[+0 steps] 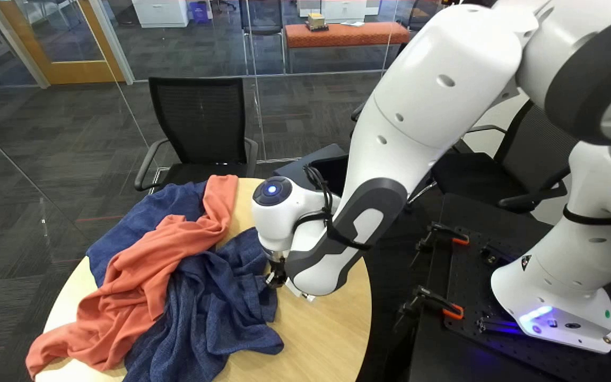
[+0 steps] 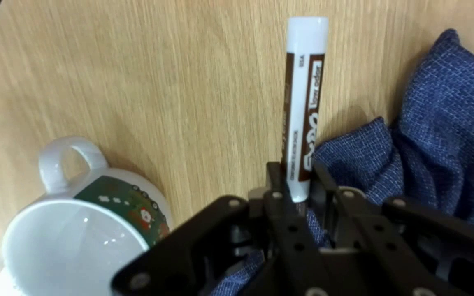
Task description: Get the marker from the table and place it in the mug
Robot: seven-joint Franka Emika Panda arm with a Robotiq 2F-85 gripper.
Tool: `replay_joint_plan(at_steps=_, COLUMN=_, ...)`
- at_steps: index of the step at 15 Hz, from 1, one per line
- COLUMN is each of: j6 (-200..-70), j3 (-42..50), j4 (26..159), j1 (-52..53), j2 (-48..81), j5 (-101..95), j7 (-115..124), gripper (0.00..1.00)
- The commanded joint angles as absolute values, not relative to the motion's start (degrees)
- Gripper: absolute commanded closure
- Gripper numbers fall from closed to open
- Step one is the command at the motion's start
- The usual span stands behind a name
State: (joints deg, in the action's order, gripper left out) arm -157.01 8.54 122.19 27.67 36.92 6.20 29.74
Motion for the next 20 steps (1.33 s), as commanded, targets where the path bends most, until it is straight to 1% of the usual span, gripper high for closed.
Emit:
replay_joint_plan(at_steps=1, j6=-151.78, j3=8.82, j4=126.20, j1=27.27, j2=27.81, j5=2.44, j7=31.47, gripper=0.95)
replay_joint_plan(at_steps=7, j6=-147.45, j3=6.07, j4=128.53, j1=23.75, j2=18.25, j5=-2.26, j7=30.38, gripper=0.95)
replay_joint_plan(at_steps=11, j6=-146.63, j3=1.21, j4=130.48, j1=18.98, j2=13.73, j5=0.16, j7=25.41, gripper=0.95)
replay_joint_plan(at_steps=12, j6=-148.26, j3=1.81, j4=127.88, j1=19.61, j2=17.57, j5=-2.15, j7=29.08, gripper=0.81)
replay_joint_plan(at_steps=14, j6=-147.87, j3=0.28, j4=128.79, j1=18.12, j2=15.95, j5=-1.76, j7=27.77, gripper=0.81)
replay_joint_plan(at_steps=18, j6=-147.82, j3=0.00, j4=129.39, j1=17.85, j2=15.48, j5=-1.71, j7=27.68, gripper=0.81)
replay_joint_plan(at_steps=19, j6=-147.82, j3=0.00, j4=129.45, j1=17.85, j2=15.48, j5=-1.71, j7=27.68, gripper=0.95)
replay_joint_plan(at_steps=20, j6=-149.10, j3=0.85, j4=129.53, j1=18.56, j2=15.80, j5=-3.69, j7=30.09, gripper=0.95)
